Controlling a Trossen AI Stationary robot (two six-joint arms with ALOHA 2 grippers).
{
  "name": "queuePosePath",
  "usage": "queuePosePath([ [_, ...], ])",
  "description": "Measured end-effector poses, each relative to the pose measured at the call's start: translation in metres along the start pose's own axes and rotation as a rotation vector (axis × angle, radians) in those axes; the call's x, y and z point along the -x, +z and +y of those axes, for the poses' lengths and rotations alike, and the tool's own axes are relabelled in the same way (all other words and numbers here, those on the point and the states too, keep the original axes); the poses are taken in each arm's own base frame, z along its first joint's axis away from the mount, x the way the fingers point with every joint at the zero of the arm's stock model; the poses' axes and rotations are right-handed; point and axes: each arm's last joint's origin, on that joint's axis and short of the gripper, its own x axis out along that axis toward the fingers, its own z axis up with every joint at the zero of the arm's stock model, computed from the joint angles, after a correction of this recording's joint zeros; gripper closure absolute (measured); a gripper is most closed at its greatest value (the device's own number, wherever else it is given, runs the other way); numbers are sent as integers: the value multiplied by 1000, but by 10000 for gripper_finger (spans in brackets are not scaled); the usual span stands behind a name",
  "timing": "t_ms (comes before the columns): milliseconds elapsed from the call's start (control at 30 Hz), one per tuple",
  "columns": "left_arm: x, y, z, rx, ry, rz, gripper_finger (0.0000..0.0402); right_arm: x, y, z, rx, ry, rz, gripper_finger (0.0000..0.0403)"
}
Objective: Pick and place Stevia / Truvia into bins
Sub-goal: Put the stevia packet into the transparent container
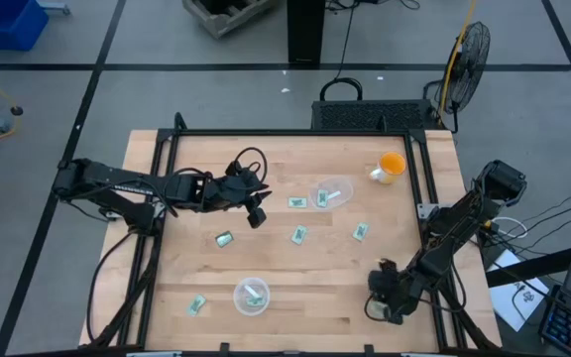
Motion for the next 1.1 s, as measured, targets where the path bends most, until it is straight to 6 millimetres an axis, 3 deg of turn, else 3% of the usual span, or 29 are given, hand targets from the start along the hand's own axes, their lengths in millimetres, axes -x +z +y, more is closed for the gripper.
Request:
queuePosePath([
  [233,0,0,0,0,0,0,314,1,41,-16,176,-393,-542,403],
  [400,0,1,0,-11,0,-5,314,4,78,-43,165,-697,-706,403],
  [567,0,1,0,-16,-1,-7,314,4,111,-89,131,-854,-622,403],
  [800,0,1,0,-26,0,-7,314,11,135,-150,-48,-867,-541,403],
  [933,0,1,0,-30,0,-6,314,11,140,-164,-94,-737,-499,403],
  [1100,0,1,0,-31,0,-6,314,13,141,-170,-67,-761,-481,403],
])
